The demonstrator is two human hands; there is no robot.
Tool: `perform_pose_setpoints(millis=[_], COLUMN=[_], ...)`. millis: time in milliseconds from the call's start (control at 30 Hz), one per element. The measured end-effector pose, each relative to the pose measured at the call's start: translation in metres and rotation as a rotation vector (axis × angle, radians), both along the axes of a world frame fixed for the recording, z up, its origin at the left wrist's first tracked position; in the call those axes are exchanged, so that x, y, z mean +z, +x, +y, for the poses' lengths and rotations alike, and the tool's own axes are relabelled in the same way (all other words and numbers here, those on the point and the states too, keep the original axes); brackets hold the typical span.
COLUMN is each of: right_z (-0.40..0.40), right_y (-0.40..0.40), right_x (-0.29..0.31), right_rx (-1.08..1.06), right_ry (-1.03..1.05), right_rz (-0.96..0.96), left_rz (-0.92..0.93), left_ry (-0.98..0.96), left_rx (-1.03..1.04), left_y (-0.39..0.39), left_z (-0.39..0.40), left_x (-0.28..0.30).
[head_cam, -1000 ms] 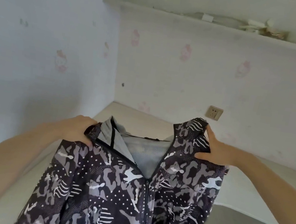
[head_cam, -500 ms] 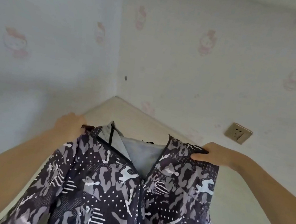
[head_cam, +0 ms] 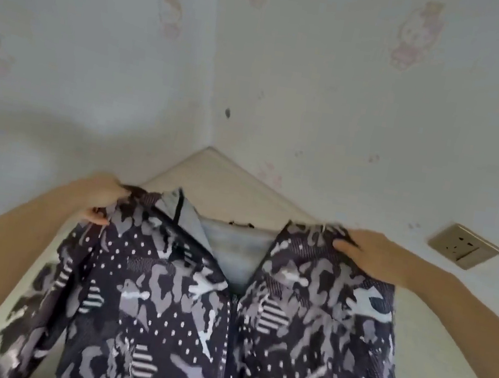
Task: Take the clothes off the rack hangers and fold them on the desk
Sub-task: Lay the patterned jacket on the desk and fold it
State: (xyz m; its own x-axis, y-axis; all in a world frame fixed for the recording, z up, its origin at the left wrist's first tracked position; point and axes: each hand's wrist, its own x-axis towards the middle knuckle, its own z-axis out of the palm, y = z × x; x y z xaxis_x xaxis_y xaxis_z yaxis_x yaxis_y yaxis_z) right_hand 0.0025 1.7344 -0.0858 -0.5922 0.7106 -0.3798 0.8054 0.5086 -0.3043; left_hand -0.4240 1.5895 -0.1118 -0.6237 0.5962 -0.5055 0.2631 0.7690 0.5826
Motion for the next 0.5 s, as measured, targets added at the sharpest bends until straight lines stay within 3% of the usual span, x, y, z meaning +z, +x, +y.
perform_pose_setpoints(millis=[67,133,167,267,333,400,500], right_z=[0.019,0.034,0.044,0.082,0.098,0.100,0.078], right_y=[-0.021,-0.041,-0.051,-0.078,-0.088,-0.099,-0.109], right_x=[-0.021,-0.048,-0.071,-0.136,-0.166,-0.195,-0.220], right_rx=[0.013,-0.087,-0.151,-0.270,-0.322,-0.340,-0.285], right_ry=[0.552,0.740,0.714,0.441,0.308,0.262,0.240], right_rz=[0.198,0.189,0.144,-0.012,-0.121,-0.253,-0.368], left_rz=[0.435,0.616,0.613,0.516,0.515,0.566,0.451], left_ry=[0.281,0.524,0.520,0.167,0.064,-0.080,-0.328], left_rx=[0.067,0.094,0.015,-0.275,-0.372,-0.470,-0.544], left_y=[-0.013,-0.015,-0.018,-0.026,-0.023,-0.016,-0.007], left_z=[0.029,0.048,0.057,0.076,0.075,0.068,0.050], left_x=[-0.013,-0.036,-0.057,-0.127,-0.165,-0.196,-0.228])
